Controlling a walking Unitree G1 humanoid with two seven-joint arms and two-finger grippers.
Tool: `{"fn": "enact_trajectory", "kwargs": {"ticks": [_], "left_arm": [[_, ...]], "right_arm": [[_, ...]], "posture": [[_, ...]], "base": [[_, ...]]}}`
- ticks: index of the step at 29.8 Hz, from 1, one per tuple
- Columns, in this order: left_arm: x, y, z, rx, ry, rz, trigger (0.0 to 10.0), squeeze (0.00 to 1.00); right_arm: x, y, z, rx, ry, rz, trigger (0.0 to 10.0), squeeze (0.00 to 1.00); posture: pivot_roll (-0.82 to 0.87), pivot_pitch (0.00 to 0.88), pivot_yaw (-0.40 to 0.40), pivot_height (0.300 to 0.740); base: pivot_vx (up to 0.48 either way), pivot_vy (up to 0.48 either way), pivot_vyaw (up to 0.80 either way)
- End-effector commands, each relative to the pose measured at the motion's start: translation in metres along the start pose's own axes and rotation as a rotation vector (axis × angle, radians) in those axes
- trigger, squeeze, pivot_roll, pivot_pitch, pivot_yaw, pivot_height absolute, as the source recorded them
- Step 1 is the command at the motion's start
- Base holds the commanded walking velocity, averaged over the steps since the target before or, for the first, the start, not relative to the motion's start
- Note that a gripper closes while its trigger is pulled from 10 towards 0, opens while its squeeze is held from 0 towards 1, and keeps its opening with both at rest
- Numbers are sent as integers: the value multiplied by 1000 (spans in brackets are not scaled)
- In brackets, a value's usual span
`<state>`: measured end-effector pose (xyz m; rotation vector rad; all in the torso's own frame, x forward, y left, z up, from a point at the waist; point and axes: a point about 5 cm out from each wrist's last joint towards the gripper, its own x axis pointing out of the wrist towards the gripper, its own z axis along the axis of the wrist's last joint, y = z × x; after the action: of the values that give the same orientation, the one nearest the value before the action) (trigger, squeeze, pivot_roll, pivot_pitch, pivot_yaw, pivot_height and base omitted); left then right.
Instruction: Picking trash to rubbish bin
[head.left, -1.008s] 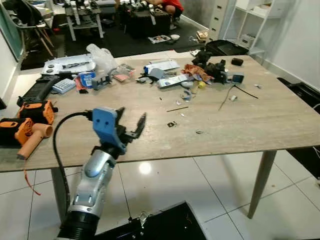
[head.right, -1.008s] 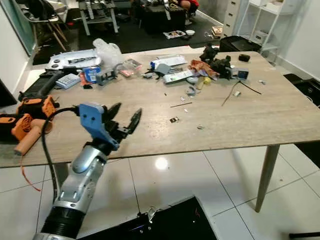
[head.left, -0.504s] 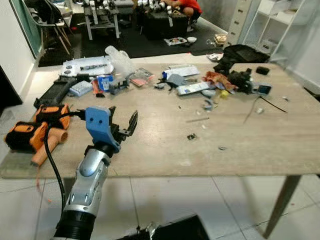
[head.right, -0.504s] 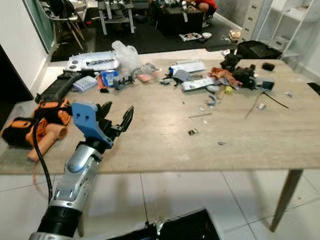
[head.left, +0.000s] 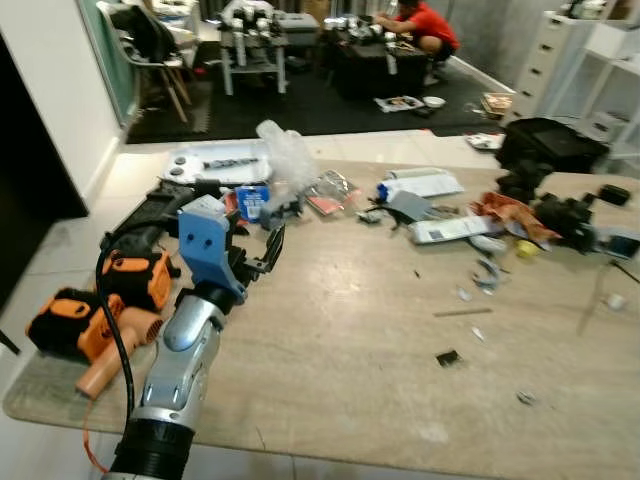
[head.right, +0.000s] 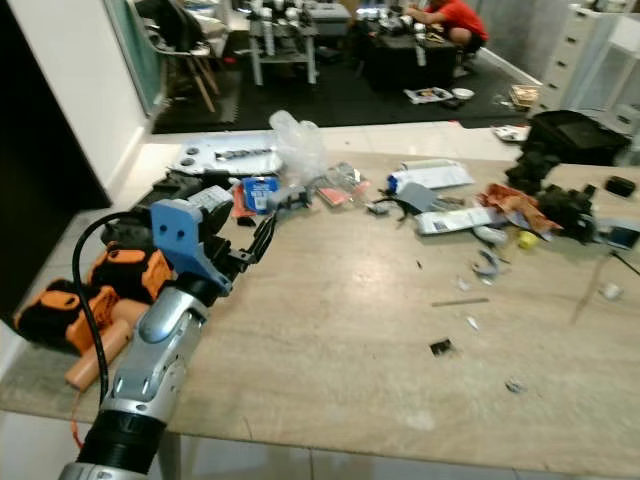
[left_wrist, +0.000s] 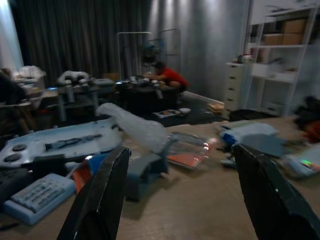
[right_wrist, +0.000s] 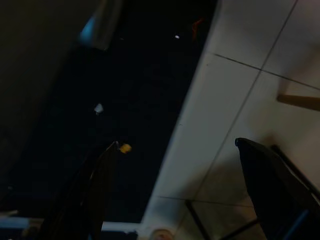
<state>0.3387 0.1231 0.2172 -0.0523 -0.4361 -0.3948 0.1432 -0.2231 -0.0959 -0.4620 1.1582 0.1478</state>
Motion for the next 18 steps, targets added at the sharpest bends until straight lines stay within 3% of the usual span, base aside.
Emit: {"fn": "enact_trajectory", "kwargs": {"ticks": [1,7,14,18], "left_arm": [[2,-4,5,17,-21,-8,10000,0],[7,4,9,70,-34,11,10000,0],[21,6,19,133,-60,-59,10000,0],[33,4,24,221,-60,-90,10000,0]], "right_arm": [[-1,2,-11,3,32,7,10000,0],[-1,3,-12,-1,36,10,10000,0],[-1,6,-13,0,36,14,10000,0],[-2,10,-17,3,43,21,10000,0]], "posture": [[-109,182,12,740],[-110,176,13,740],[-116,179,25,740],[-122,200,39,740]], "base": [[0,0,0],[0,0,0],[0,0,0],[0,0,0]]}}
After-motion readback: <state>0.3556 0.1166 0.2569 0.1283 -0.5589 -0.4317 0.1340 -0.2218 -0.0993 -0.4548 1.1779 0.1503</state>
